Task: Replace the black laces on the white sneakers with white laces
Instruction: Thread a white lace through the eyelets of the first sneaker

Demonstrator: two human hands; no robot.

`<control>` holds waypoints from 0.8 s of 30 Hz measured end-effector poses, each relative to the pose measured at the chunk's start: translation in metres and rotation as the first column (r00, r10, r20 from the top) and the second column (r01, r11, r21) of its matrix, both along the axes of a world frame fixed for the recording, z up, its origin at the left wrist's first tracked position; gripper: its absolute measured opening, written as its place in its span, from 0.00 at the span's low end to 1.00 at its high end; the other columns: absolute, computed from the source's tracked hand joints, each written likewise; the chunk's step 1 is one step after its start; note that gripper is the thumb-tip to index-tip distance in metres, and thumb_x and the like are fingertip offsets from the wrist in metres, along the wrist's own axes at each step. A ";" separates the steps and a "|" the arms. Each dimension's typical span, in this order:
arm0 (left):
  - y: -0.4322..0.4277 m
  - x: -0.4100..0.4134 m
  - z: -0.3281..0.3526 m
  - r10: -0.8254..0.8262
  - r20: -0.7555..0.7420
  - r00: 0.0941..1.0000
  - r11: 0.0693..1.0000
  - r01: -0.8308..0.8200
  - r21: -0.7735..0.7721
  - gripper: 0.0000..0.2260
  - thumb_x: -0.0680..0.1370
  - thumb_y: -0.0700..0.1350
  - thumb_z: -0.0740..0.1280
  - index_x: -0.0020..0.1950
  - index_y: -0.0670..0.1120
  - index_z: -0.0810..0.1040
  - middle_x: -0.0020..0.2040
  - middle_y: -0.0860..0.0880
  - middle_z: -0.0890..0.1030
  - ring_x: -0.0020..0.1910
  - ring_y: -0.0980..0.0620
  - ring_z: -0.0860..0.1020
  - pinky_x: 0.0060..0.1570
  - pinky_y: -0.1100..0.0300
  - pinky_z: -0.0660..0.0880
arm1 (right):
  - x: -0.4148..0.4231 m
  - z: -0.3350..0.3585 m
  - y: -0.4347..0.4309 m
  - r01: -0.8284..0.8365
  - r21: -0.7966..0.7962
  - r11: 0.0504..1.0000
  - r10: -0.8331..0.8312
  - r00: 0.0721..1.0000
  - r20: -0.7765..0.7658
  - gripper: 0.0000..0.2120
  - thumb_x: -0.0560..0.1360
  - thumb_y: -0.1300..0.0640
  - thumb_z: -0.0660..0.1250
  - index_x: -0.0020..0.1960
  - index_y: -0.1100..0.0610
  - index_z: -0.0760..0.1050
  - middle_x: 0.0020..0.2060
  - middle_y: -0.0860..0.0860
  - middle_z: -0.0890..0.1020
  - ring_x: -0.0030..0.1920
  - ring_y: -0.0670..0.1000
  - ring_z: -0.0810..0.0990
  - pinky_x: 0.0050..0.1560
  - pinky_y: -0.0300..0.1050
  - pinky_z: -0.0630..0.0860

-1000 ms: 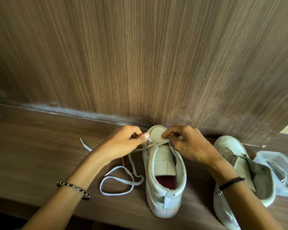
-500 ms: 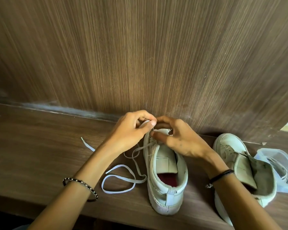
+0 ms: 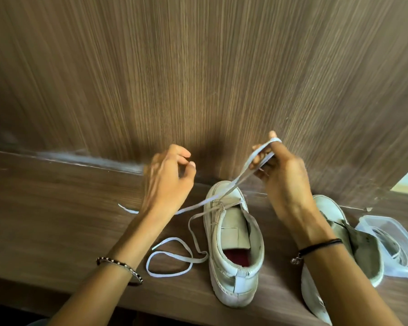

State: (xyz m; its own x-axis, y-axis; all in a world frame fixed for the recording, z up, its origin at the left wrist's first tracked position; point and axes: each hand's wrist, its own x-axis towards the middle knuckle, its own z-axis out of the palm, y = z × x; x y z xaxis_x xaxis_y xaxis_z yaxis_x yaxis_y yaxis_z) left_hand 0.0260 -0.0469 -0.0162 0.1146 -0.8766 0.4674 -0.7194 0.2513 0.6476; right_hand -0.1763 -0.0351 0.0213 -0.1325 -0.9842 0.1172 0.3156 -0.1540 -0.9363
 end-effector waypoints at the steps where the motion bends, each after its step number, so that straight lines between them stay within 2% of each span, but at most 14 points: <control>1: 0.001 -0.002 0.002 -0.083 -0.054 0.995 0.995 0.086 0.056 0.02 0.78 0.47 0.71 0.51 0.51 0.81 0.41 0.60 0.81 0.42 0.57 0.80 0.48 0.54 0.77 | -0.001 0.003 0.001 0.025 0.019 0.999 -0.026 0.998 0.049 0.18 0.85 0.52 0.59 0.49 0.55 0.86 0.32 0.48 0.80 0.34 0.46 0.79 0.44 0.42 0.77; 3: 0.005 -0.009 0.004 -0.229 -0.130 0.965 0.937 0.255 0.239 0.01 0.77 0.49 0.73 0.46 0.53 0.83 0.40 0.59 0.83 0.37 0.61 0.81 0.42 0.57 0.78 | -0.002 0.006 0.002 0.066 0.024 0.998 -0.069 0.981 0.179 0.13 0.86 0.53 0.58 0.55 0.47 0.82 0.33 0.47 0.81 0.34 0.47 0.79 0.43 0.43 0.76; 5: 0.009 -0.016 0.000 -0.300 0.008 0.954 0.891 0.278 0.359 0.02 0.77 0.51 0.73 0.45 0.55 0.83 0.39 0.62 0.83 0.40 0.63 0.81 0.45 0.57 0.80 | -0.006 0.006 0.000 0.058 -0.002 0.998 -0.055 0.956 0.289 0.13 0.86 0.50 0.58 0.54 0.48 0.81 0.34 0.48 0.79 0.33 0.48 0.77 0.41 0.44 0.76; 7: 0.012 -0.021 -0.004 -0.300 0.158 0.941 0.894 0.219 0.392 0.02 0.79 0.51 0.71 0.47 0.57 0.82 0.42 0.63 0.83 0.46 0.63 0.81 0.49 0.55 0.80 | -0.011 0.005 -0.001 0.013 -0.013 1.000 -0.008 0.942 0.336 0.16 0.85 0.45 0.57 0.60 0.53 0.77 0.34 0.51 0.76 0.32 0.50 0.74 0.39 0.44 0.75; 8: 0.012 -0.022 -0.006 -0.291 0.187 0.938 0.898 0.201 0.392 0.02 0.80 0.51 0.70 0.49 0.57 0.82 0.45 0.62 0.84 0.49 0.61 0.81 0.50 0.54 0.79 | -0.013 0.005 -0.001 -0.010 -0.007 1.000 0.012 0.943 0.333 0.21 0.84 0.41 0.56 0.58 0.57 0.77 0.33 0.51 0.74 0.32 0.50 0.72 0.37 0.43 0.73; 9: 0.011 -0.022 -0.007 -0.288 0.201 0.936 0.898 0.192 0.396 0.03 0.81 0.50 0.68 0.51 0.56 0.82 0.48 0.61 0.84 0.51 0.59 0.81 0.51 0.53 0.79 | -0.015 0.006 -0.001 -0.028 -0.002 1.000 0.027 0.946 0.324 0.25 0.84 0.38 0.55 0.50 0.59 0.77 0.31 0.52 0.72 0.31 0.50 0.69 0.35 0.42 0.70; 10: 0.010 -0.021 -0.007 -0.294 0.198 0.935 0.892 0.194 0.408 0.04 0.82 0.50 0.68 0.53 0.56 0.82 0.50 0.61 0.84 0.52 0.58 0.81 0.53 0.53 0.79 | -0.017 0.007 0.000 -0.034 -0.001 0.999 0.033 0.949 0.313 0.29 0.83 0.36 0.53 0.42 0.59 0.76 0.29 0.52 0.70 0.30 0.49 0.67 0.32 0.42 0.65; 12: 0.007 -0.018 -0.008 -0.340 0.163 0.926 0.853 0.230 0.469 0.04 0.82 0.51 0.68 0.53 0.56 0.82 0.49 0.61 0.84 0.53 0.58 0.81 0.56 0.52 0.78 | -0.020 0.010 0.003 -0.005 -0.010 1.000 0.008 0.962 0.273 0.32 0.83 0.34 0.52 0.35 0.57 0.74 0.28 0.51 0.69 0.28 0.48 0.63 0.31 0.42 0.57; 14: 0.008 -0.014 -0.009 -0.388 0.082 0.918 0.798 0.290 0.528 0.06 0.81 0.54 0.68 0.51 0.55 0.83 0.47 0.58 0.84 0.50 0.58 0.80 0.54 0.54 0.78 | -0.022 0.011 0.005 0.053 -0.023 0.998 -0.048 0.982 0.184 0.33 0.83 0.33 0.51 0.35 0.57 0.74 0.28 0.51 0.70 0.28 0.48 0.60 0.31 0.44 0.53; 16: 0.010 -0.013 -0.009 -0.403 -0.009 0.915 0.746 0.334 0.577 0.10 0.80 0.57 0.68 0.49 0.52 0.82 0.41 0.55 0.82 0.42 0.59 0.78 0.45 0.59 0.73 | -0.021 0.011 0.006 0.144 -0.039 0.989 -0.141 0.988 0.064 0.33 0.83 0.33 0.51 0.33 0.56 0.75 0.26 0.51 0.71 0.27 0.48 0.60 0.29 0.42 0.54; 18: 0.011 -0.012 -0.010 -0.400 -0.065 0.914 0.715 0.356 0.602 0.11 0.79 0.59 0.69 0.46 0.52 0.81 0.37 0.54 0.80 0.36 0.58 0.73 0.40 0.60 0.68 | -0.017 0.010 0.008 0.231 -0.087 0.969 -0.236 0.970 -0.054 0.32 0.83 0.35 0.53 0.32 0.55 0.75 0.27 0.52 0.72 0.26 0.47 0.64 0.27 0.39 0.60; 20: 0.011 -0.012 -0.011 -0.361 -0.118 0.925 0.716 0.356 0.601 0.10 0.78 0.58 0.72 0.45 0.52 0.81 0.38 0.50 0.82 0.38 0.57 0.74 0.42 0.59 0.70 | -0.013 0.004 0.008 0.240 -0.158 0.958 -0.267 0.946 -0.183 0.28 0.83 0.37 0.58 0.33 0.55 0.75 0.29 0.50 0.76 0.29 0.46 0.71 0.30 0.37 0.68; 22: 0.010 -0.010 -0.010 -0.287 -0.206 0.936 0.733 0.353 0.581 0.11 0.77 0.56 0.74 0.46 0.50 0.81 0.40 0.48 0.81 0.38 0.55 0.76 0.39 0.59 0.76 | -0.011 -0.002 0.007 0.171 -0.170 0.971 -0.223 0.901 -0.371 0.28 0.81 0.35 0.61 0.34 0.55 0.77 0.31 0.49 0.81 0.33 0.46 0.76 0.38 0.41 0.73; 24: 0.012 -0.009 -0.008 -0.235 -0.303 0.924 0.707 0.377 0.599 0.11 0.78 0.53 0.73 0.46 0.47 0.80 0.36 0.51 0.75 0.33 0.56 0.71 0.28 0.64 0.70 | -0.013 -0.009 0.005 0.134 -0.107 0.985 -0.172 0.775 -0.608 0.29 0.81 0.35 0.62 0.35 0.57 0.79 0.31 0.50 0.82 0.32 0.44 0.77 0.39 0.39 0.73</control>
